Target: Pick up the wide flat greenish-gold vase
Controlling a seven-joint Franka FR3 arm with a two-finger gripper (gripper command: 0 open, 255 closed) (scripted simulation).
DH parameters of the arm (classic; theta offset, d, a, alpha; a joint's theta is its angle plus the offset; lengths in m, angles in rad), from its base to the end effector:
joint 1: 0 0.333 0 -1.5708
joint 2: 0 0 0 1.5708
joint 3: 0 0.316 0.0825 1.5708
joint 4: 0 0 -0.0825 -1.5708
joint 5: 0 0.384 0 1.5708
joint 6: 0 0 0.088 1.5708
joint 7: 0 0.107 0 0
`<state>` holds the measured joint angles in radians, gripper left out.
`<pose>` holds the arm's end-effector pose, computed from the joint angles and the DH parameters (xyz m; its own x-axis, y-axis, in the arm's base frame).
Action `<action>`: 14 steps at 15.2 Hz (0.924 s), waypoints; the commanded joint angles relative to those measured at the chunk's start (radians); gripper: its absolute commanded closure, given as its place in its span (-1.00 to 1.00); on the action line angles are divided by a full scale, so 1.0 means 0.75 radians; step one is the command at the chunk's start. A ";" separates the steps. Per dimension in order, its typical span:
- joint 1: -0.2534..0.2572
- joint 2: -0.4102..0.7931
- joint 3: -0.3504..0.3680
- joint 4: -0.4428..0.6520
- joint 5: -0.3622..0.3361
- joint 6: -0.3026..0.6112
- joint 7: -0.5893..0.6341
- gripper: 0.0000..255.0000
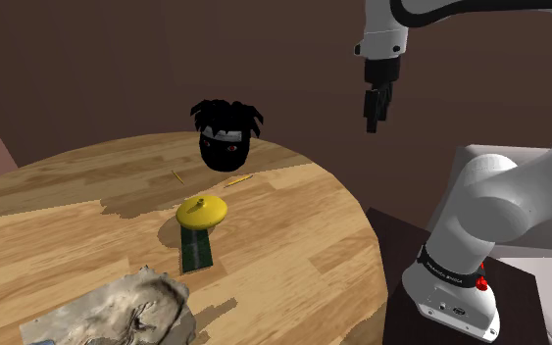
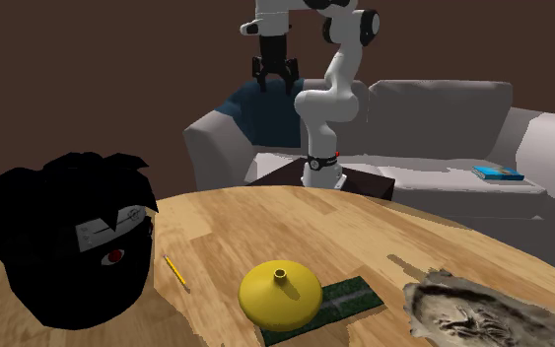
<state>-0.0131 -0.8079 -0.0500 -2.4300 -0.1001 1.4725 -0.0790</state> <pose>0.2863 -0.0332 0.5546 0.9877 0.0273 -0.1540 0.0357 -0.9980 0.0518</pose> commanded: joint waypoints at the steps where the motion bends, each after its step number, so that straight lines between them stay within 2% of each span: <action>1: 0.000 0.000 0.000 0.000 0.000 0.000 0.000 -1.00; 8: 0.059 0.230 0.082 -0.014 0.089 0.288 0.101 -1.00; 14: 0.101 0.471 0.149 0.043 0.138 0.515 0.176 -1.00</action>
<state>0.0579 -0.4846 0.0536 -2.4073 -0.0020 1.8305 0.0435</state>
